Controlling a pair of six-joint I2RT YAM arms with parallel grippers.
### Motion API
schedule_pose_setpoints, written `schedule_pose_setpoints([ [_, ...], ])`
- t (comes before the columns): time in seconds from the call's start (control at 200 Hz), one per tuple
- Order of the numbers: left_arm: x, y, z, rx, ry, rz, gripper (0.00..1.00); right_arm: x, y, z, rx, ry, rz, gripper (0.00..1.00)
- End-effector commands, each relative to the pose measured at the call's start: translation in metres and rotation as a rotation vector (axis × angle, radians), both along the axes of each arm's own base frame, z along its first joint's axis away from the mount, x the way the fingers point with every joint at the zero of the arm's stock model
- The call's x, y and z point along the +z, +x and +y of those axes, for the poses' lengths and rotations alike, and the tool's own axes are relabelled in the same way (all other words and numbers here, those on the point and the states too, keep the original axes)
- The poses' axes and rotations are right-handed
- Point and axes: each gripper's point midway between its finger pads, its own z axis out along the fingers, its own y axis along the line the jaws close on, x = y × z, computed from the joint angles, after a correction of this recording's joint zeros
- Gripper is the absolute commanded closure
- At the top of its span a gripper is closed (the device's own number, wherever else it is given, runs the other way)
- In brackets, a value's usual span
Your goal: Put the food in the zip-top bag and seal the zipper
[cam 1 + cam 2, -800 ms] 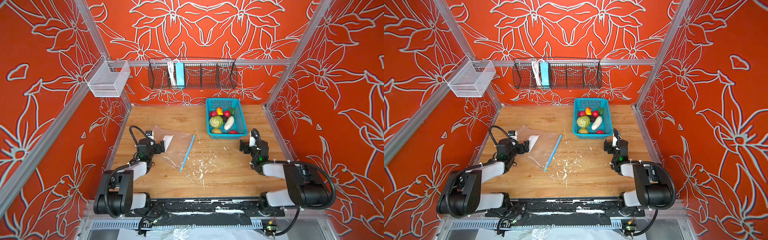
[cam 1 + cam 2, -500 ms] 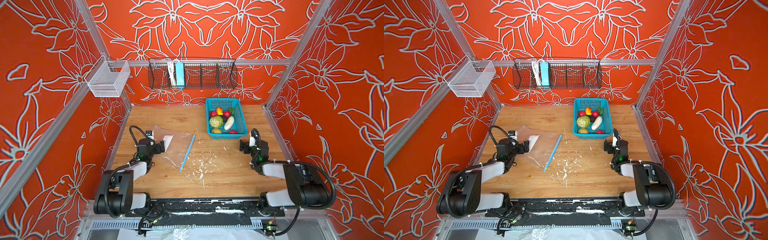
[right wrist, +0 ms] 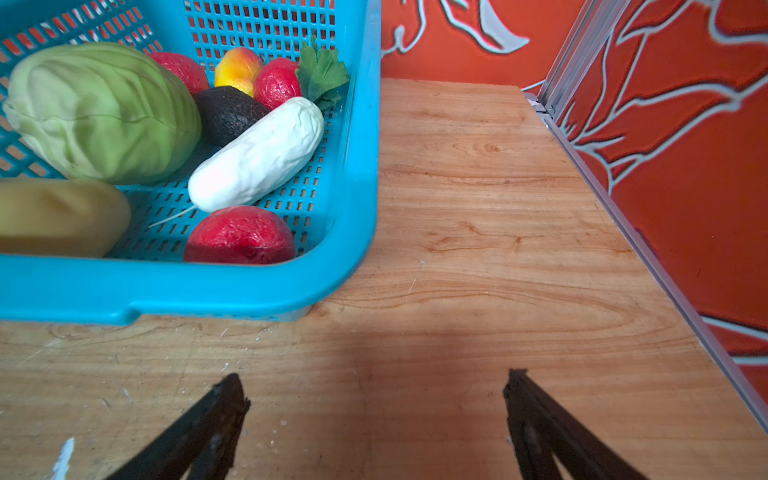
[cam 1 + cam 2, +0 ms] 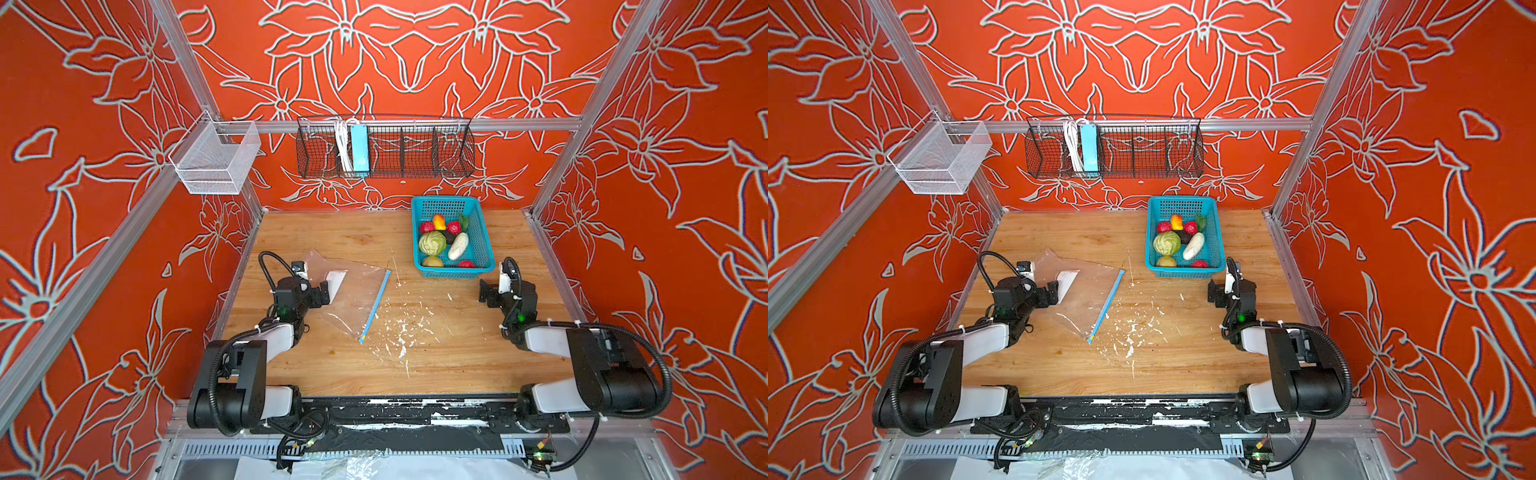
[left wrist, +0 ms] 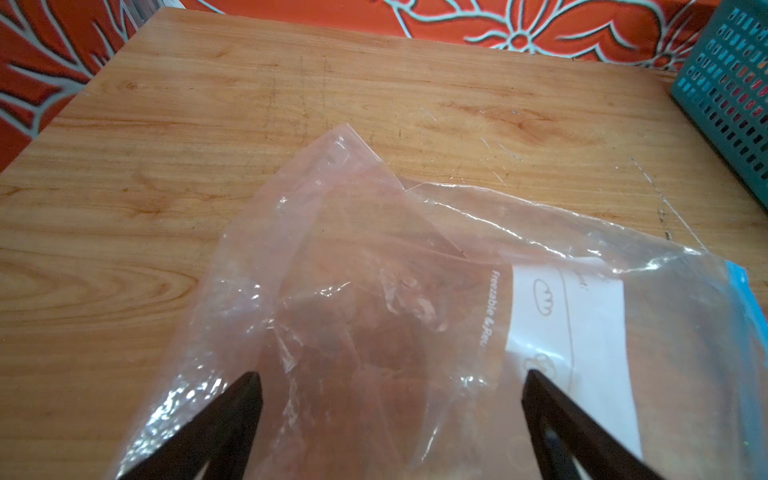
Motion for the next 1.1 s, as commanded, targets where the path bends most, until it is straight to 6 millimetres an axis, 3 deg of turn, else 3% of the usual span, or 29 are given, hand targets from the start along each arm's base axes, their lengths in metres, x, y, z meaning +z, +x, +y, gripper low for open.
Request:
schedule_pose_setpoints([
  [0.0, 0.002, 0.002, -0.001, -0.006, 0.012, -0.005, 0.03, 0.008, 0.005, -0.001, -0.002, 0.001, -0.017, 0.02],
  [0.335, 0.002, 0.002, 0.0, -0.003, 0.014, -0.008, 0.03, 0.009, 0.004, 0.0, 0.005, -0.006, -0.024, 0.02],
  [0.445, 0.01, 0.002, 0.016, 0.101, 0.017, 0.0, 0.03, 0.011, 0.001, 0.003, 0.021, -0.011, -0.042, 0.02],
  [0.626, 0.01, 0.003, 0.016, 0.104, 0.017, 0.008, 0.03, 0.012, -0.001, 0.004, 0.023, -0.014, -0.053, 0.02],
  [0.816, 0.014, -0.001, 0.025, 0.162, 0.022, 0.003, 0.03, 0.024, -0.008, -0.008, -0.054, -0.01, -0.088, 0.02],
  [0.901, 0.021, -0.004, 0.04, 0.26, 0.027, 0.036, 0.03, 0.029, -0.011, -0.014, -0.092, -0.01, -0.099, 0.02],
  [1.096, 0.025, -0.005, 0.048, 0.323, 0.02, 0.082, 0.03, 0.045, -0.013, -0.03, -0.202, 0.005, -0.026, 0.02],
])
